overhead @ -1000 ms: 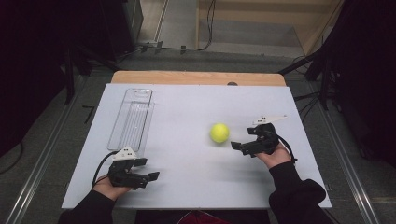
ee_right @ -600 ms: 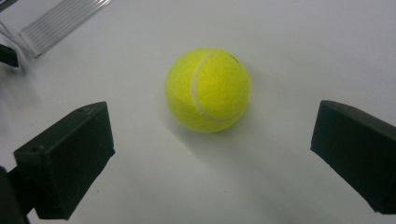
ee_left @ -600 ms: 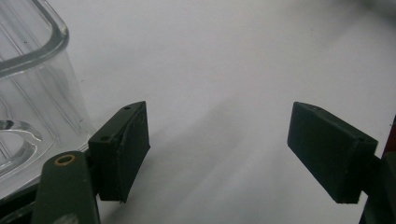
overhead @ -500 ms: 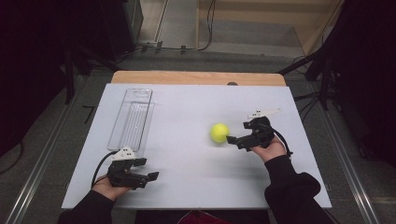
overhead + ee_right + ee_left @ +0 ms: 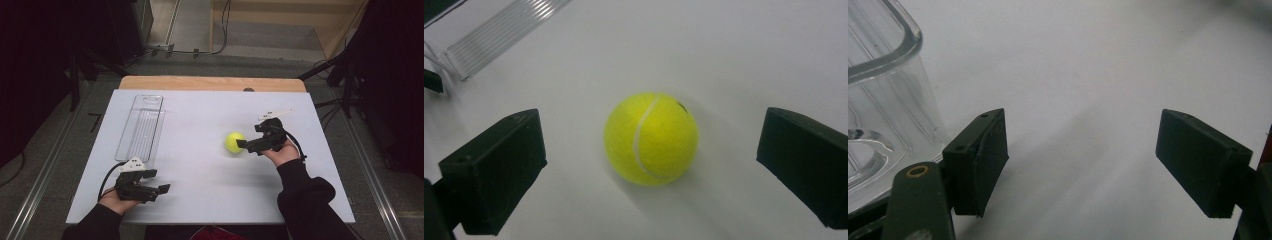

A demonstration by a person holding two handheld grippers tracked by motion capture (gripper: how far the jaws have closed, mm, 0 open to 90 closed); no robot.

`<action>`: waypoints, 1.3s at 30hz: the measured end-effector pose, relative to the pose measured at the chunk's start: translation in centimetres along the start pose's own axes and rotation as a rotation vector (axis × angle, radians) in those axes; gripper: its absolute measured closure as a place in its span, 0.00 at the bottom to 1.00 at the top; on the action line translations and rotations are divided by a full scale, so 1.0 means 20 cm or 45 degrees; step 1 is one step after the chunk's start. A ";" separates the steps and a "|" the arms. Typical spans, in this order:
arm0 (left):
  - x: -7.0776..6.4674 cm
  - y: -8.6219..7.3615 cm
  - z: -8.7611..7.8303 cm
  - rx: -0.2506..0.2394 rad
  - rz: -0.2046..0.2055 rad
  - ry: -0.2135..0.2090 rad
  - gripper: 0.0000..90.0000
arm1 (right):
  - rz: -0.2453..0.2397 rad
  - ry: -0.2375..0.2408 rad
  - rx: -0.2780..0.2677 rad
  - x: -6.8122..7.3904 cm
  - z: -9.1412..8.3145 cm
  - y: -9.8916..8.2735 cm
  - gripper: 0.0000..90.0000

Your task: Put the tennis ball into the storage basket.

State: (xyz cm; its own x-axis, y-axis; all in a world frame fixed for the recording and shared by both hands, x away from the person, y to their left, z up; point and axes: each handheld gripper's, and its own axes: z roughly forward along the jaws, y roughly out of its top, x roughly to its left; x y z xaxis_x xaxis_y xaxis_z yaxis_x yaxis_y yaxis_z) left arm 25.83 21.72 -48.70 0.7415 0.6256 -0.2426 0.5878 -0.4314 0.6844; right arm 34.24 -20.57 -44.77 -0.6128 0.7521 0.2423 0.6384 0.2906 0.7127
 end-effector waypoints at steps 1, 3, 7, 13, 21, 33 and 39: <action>0.00 0.00 0.00 -0.001 -0.001 -0.002 0.24 | -0.002 -0.001 0.001 0.00 0.01 0.01 0.00; 0.00 0.00 0.00 0.000 -0.001 -0.001 0.24 | -0.007 0.000 0.005 0.01 0.02 0.03 0.00; 0.00 0.00 0.00 0.000 0.000 -0.005 0.24 | -0.005 0.006 0.014 0.01 0.06 0.06 0.00; 0.00 0.00 0.00 0.002 0.000 -0.005 0.24 | -0.008 0.001 0.019 0.00 0.12 0.12 0.00; 0.00 0.00 0.00 -0.001 -0.001 -0.008 0.24 | -0.012 -0.011 0.036 0.00 0.18 0.14 0.00; 0.00 0.00 0.00 -0.001 0.000 -0.006 0.24 | 0.003 -0.007 0.080 -0.02 0.22 0.10 0.00; 0.00 0.00 0.00 0.004 -0.001 -0.007 0.24 | 0.008 -0.029 0.113 -0.02 0.25 0.08 0.00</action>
State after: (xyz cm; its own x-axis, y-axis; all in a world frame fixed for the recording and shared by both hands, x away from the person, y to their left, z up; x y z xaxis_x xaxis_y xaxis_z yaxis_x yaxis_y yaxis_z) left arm 25.77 21.68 -48.69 0.7428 0.6224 -0.2465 0.5891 -0.4329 0.6823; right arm 37.75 -17.41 -47.00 -0.5984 0.7672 0.2309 0.6817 0.3362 0.6499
